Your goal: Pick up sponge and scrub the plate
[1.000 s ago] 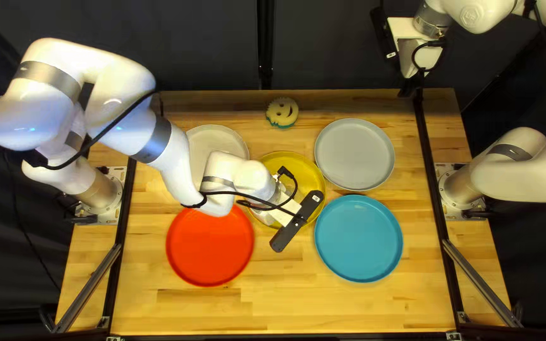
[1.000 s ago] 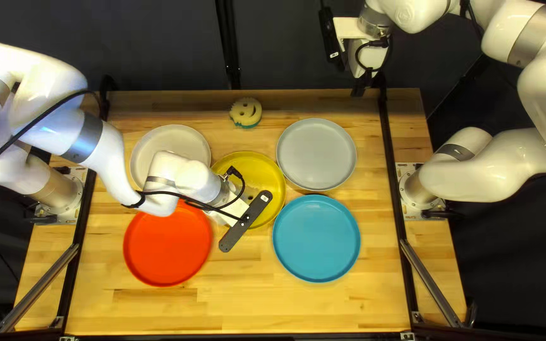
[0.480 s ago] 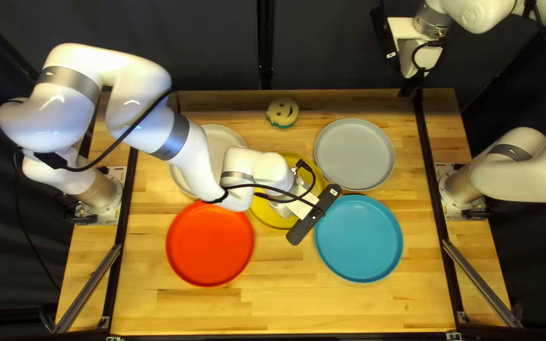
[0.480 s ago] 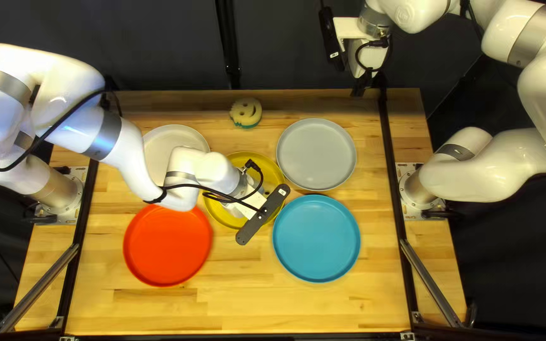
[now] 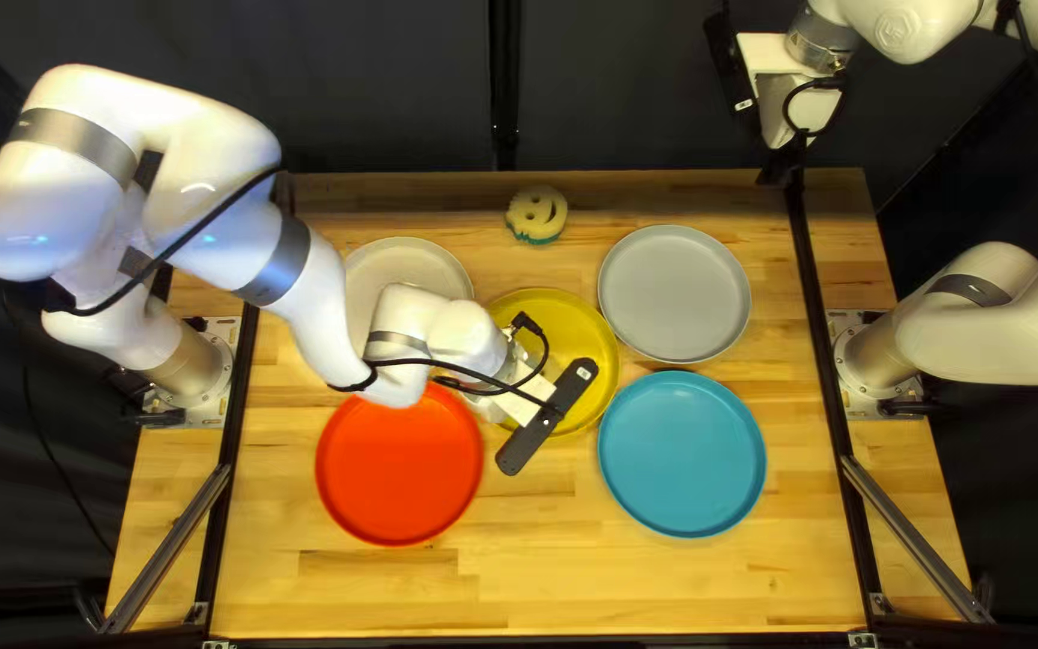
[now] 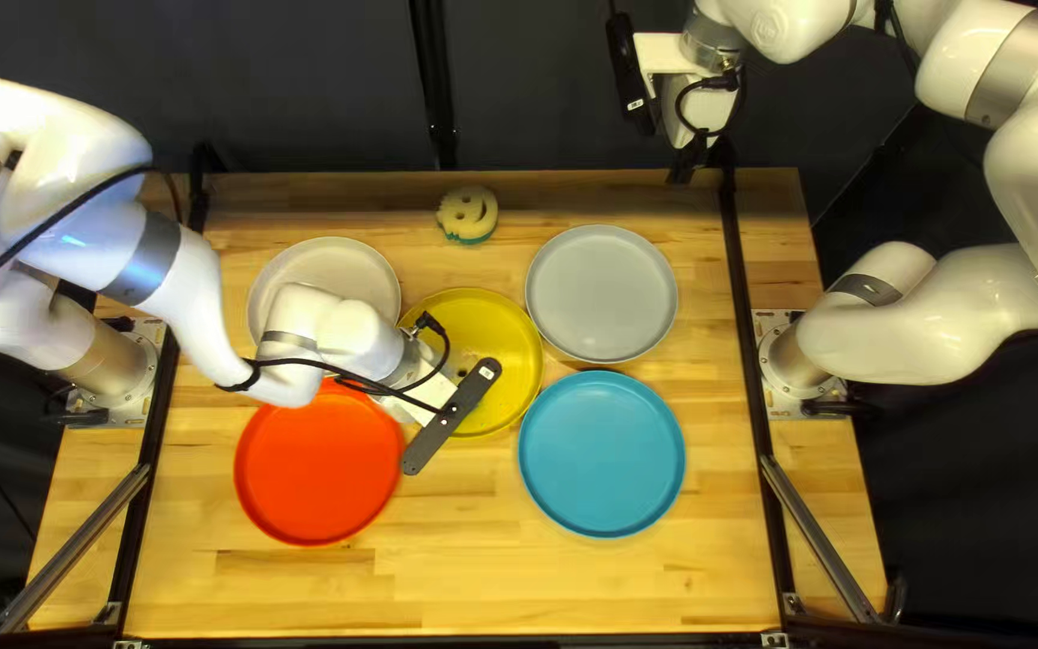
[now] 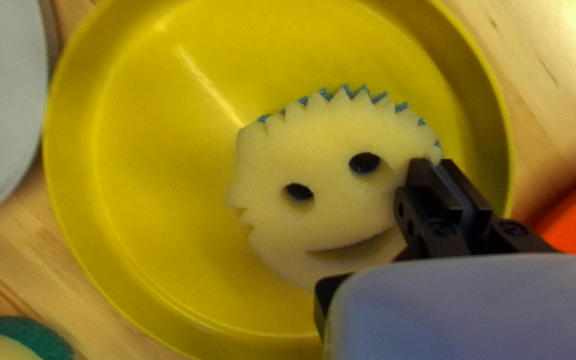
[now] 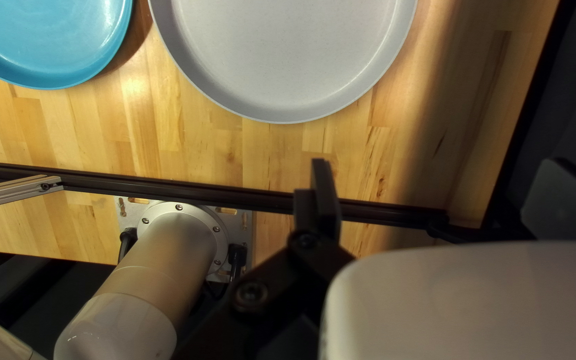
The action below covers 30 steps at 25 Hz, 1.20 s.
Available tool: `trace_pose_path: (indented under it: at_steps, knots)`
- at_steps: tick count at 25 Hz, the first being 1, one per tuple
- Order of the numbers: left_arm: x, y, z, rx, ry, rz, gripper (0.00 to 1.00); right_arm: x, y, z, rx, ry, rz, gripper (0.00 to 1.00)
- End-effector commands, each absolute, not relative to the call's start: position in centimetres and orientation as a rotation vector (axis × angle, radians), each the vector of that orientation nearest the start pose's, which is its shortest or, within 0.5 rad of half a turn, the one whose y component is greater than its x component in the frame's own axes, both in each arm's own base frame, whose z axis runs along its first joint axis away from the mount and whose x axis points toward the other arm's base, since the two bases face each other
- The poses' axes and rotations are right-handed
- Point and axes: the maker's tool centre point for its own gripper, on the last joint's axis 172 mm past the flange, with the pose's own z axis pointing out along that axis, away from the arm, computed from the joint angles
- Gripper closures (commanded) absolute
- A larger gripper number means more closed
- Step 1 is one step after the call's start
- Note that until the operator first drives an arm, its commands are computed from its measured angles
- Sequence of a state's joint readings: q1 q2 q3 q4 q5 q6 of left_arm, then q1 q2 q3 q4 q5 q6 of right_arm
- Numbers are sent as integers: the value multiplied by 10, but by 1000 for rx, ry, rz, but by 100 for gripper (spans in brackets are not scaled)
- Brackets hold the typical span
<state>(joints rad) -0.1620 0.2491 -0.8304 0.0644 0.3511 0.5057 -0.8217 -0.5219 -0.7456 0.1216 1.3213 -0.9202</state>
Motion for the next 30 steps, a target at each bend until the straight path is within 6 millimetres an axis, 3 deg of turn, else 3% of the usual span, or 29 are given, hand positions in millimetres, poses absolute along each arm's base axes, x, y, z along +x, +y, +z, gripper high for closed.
trace_pose_path:
  at_steps: [1, 6, 10, 15, 23, 30]
  knots:
    - [526, -80, 40, -2847, 1098, -352, 100, 237, -212, 241, -3022, -99, -83, 0]
    - [564, -75, 45, -2825, 1123, -380, 100, 237, -212, 241, -3022, -99, -83, 0]
    - [575, -72, 49, -2811, 1138, -386, 100, 237, -212, 241, -3022, -99, -83, 0]
    - [554, -66, 45, -2819, 1126, -377, 100, 237, -212, 241, -3022, -99, -83, 0]
    - [494, -57, 42, -2866, 1049, -355, 100, 237, -212, 241, -3022, -99, -83, 0]
    - [472, -50, 38, -2897, 999, -327, 100, 237, -212, 241, -3022, -99, -83, 0]
